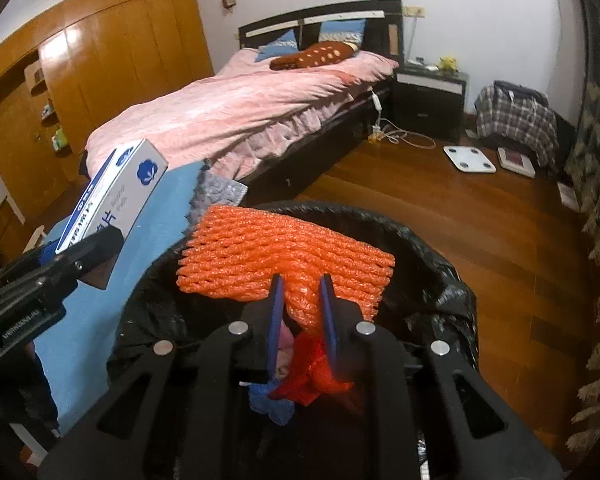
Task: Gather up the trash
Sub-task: 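Carry the box and orange mesh over the bin and open both grippers, then move both grippers back toward the red glove lying on orange mesh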
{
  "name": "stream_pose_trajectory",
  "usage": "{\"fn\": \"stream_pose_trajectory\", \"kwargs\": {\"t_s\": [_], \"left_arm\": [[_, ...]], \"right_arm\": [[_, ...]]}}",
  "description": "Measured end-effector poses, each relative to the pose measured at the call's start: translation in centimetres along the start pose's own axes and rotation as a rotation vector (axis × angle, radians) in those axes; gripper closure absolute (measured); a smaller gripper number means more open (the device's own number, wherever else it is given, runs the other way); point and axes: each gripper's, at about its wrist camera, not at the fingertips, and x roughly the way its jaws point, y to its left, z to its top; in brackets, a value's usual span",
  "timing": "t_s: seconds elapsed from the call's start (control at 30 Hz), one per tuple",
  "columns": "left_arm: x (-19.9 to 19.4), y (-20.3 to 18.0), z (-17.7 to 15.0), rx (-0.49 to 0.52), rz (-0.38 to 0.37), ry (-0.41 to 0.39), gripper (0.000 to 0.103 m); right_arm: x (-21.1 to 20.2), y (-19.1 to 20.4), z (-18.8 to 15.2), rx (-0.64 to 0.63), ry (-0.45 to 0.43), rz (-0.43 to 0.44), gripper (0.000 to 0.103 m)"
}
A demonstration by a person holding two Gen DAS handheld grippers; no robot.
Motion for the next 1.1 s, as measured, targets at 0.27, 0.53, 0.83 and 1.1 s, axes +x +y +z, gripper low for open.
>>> {"fn": "stream_pose_trajectory", "kwargs": {"t_s": [0.27, 0.53, 0.83, 1.1], "left_arm": [[0.0, 0.6, 0.4, -0.019, -0.059, 0.002, 0.026], [-1.8, 4.3, 0.1, -0.028, 0.047, -0.024, 0.017], [-4.7, 13.4, -1.2, -0.120, 0.257, -0.044, 0.013], [-5.7, 21.2, -3.4, -0.185, 0.436, -0.030, 0.014]], "right_arm": [[0.1, -1.6, -0.3, 0.030, 0.005, -0.032, 0.048], [-0.7, -0.1, 0.5, 0.016, -0.045, -0.027, 0.010], [1.1, 8.0, 2.6, -0.067, -0.060, 0.094, 0.008], [4.4, 16.5, 4.5, -0.176, -0.042, 0.195, 0.008]]}}
